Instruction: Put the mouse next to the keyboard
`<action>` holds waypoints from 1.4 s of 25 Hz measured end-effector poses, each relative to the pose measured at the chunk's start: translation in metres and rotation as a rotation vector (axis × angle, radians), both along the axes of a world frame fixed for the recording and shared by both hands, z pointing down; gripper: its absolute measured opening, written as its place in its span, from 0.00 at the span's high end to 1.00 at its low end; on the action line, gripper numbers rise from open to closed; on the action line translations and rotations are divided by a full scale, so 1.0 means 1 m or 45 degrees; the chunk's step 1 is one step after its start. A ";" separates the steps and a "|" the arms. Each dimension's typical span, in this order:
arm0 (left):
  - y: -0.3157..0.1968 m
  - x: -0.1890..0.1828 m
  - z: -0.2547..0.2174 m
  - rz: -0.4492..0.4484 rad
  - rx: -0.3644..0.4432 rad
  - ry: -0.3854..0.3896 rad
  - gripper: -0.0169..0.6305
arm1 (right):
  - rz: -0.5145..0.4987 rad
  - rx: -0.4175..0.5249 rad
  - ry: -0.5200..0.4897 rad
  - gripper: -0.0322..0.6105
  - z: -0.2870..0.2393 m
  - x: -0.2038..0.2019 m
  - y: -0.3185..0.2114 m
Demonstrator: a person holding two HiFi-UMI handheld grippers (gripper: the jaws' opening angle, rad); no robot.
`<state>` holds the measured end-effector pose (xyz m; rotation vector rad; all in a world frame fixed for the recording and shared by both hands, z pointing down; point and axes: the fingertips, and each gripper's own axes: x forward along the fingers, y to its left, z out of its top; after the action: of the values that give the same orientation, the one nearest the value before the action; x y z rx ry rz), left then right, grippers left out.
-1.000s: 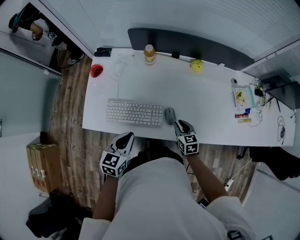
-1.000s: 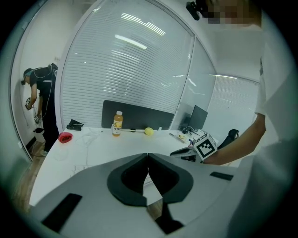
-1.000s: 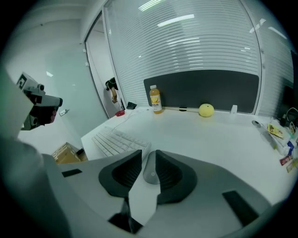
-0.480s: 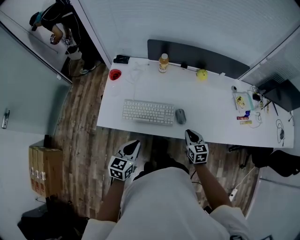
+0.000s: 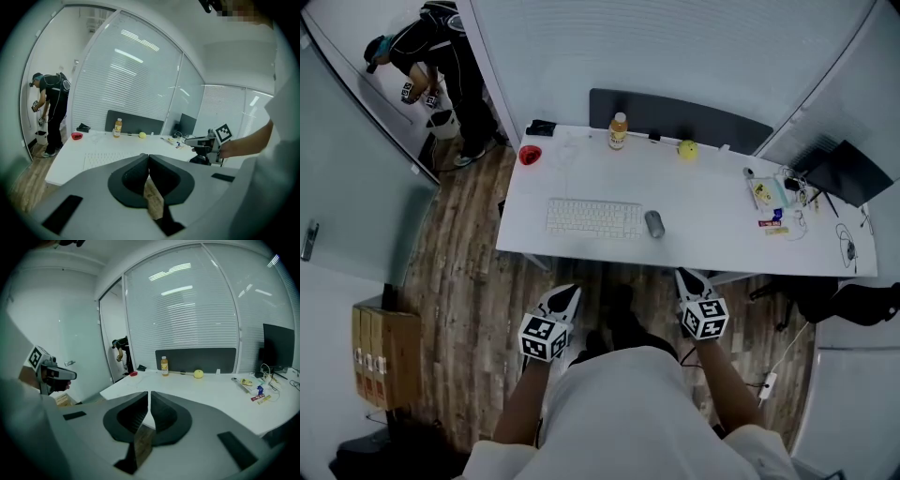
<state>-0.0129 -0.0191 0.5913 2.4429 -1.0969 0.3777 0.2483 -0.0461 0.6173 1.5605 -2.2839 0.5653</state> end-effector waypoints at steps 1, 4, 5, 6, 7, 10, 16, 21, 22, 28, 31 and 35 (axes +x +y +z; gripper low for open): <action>0.003 0.001 -0.001 0.002 0.000 0.006 0.95 | -0.004 0.006 -0.006 0.88 -0.006 0.000 0.008; 0.011 0.008 -0.007 0.011 0.006 0.023 0.95 | -0.018 0.014 -0.008 0.88 -0.021 0.003 0.028; 0.014 0.011 -0.010 0.014 0.009 0.028 0.95 | -0.017 0.016 -0.005 0.88 -0.025 0.005 0.034; 0.016 0.014 -0.013 0.017 0.013 0.031 0.95 | -0.013 0.020 0.000 0.88 -0.029 0.007 0.038; 0.018 0.016 -0.017 0.019 0.021 0.034 0.95 | -0.007 0.024 0.004 0.88 -0.032 0.010 0.041; 0.021 0.025 -0.029 0.018 0.054 0.046 0.95 | 0.001 0.041 0.008 0.88 -0.041 0.018 0.046; 0.026 0.043 -0.044 -0.021 0.092 0.055 0.95 | -0.053 0.087 -0.019 0.88 -0.055 0.031 0.051; 0.036 0.061 -0.052 -0.063 0.099 0.046 0.95 | -0.121 0.110 -0.055 0.88 -0.071 0.046 0.059; 0.039 0.065 -0.054 -0.068 0.105 0.043 0.95 | -0.136 0.118 -0.058 0.88 -0.075 0.049 0.061; 0.048 0.078 -0.061 -0.094 0.117 0.032 0.95 | -0.179 0.164 -0.073 0.89 -0.090 0.061 0.059; 0.052 0.082 -0.065 -0.109 0.120 0.032 0.94 | -0.201 0.168 -0.093 0.89 -0.094 0.061 0.059; 0.054 0.085 -0.068 -0.119 0.128 0.025 0.95 | -0.228 0.173 -0.095 0.89 -0.094 0.060 0.059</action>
<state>0.0721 0.0353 0.5234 2.4651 -1.2438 0.2748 0.3087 0.0130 0.5230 1.3942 -2.5335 0.4365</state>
